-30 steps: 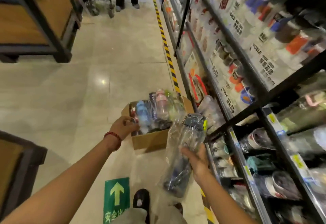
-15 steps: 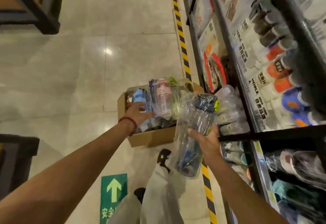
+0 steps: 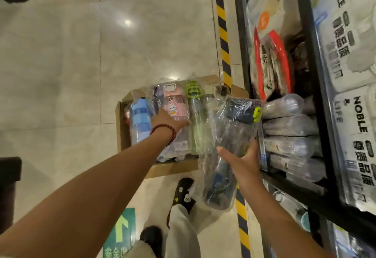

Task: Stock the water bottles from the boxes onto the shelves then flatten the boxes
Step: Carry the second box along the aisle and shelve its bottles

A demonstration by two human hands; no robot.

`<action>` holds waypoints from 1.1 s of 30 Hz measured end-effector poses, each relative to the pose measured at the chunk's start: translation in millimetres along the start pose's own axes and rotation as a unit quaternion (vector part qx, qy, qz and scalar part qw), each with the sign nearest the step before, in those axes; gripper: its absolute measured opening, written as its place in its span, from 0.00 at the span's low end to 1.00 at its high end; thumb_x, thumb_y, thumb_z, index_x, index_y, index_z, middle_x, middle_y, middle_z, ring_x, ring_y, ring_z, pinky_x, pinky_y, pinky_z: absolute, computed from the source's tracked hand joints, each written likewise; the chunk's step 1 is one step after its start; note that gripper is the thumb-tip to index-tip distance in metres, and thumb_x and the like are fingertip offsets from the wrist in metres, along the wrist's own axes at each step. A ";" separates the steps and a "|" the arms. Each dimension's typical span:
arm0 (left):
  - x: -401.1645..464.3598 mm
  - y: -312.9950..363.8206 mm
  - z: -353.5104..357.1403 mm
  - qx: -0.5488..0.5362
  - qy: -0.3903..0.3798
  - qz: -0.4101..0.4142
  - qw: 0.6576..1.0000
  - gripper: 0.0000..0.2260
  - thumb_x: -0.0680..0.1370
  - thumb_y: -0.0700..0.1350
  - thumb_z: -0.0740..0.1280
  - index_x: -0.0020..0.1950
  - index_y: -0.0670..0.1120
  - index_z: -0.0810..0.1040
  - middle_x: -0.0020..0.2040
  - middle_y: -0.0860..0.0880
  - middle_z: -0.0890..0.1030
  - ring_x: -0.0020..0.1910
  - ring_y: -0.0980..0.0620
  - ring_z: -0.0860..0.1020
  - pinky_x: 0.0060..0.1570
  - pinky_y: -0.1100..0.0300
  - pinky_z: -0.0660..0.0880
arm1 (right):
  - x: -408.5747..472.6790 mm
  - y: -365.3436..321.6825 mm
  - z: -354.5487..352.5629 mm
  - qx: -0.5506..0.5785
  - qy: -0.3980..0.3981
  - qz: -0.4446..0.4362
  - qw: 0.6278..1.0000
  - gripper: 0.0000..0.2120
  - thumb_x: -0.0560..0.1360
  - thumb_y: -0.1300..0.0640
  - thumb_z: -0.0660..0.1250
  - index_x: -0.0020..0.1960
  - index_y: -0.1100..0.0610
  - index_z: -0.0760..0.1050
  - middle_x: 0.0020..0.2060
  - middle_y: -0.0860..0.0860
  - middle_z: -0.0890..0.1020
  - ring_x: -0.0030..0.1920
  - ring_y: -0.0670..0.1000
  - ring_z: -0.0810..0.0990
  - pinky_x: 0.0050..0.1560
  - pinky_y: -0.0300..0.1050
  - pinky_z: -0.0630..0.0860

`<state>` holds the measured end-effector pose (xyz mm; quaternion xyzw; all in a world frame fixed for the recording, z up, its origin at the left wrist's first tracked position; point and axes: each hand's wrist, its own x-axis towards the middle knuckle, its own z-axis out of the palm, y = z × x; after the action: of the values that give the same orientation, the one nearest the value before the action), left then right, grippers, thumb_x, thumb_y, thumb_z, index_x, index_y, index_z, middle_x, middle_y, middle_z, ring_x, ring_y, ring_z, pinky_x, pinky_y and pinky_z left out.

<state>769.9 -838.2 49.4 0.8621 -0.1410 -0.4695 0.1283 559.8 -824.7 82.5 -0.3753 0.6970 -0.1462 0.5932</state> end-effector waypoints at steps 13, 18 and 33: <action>33.5 -11.8 29.7 0.013 0.056 -0.028 0.998 0.41 0.63 0.48 0.79 0.67 0.41 0.59 0.58 0.42 0.72 0.57 0.41 0.74 0.56 0.49 0.74 | 11.7 30.5 16.6 0.044 -0.014 0.050 0.998 0.55 0.52 0.41 0.77 0.74 0.46 0.55 0.68 0.50 0.71 0.66 0.53 0.72 0.67 0.57 0.70; 15.4 -31.8 2.6 -0.055 0.016 0.001 0.998 0.32 0.66 0.44 0.77 0.63 0.41 0.64 0.52 0.44 0.72 0.52 0.45 0.72 0.51 0.53 0.72 | -3.8 24.5 17.6 0.056 0.003 0.051 0.997 0.54 0.52 0.41 0.77 0.73 0.46 0.57 0.68 0.50 0.72 0.66 0.53 0.73 0.66 0.57 0.71; -132.9 -84.2 -132.3 -0.216 -0.137 0.208 0.944 0.37 0.49 0.45 0.77 0.57 0.51 0.72 0.52 0.44 0.81 0.53 0.45 0.80 0.55 0.47 0.76 | -161.4 -5.0 27.1 0.164 0.059 -0.027 0.984 0.53 0.58 0.52 0.77 0.76 0.50 0.53 0.68 0.53 0.70 0.64 0.54 0.74 0.63 0.51 0.72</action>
<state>823.1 -700.0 192.0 0.6927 -0.2282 -0.5649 0.3860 589.3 -709.0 194.6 -0.2827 0.6869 -0.2961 0.6005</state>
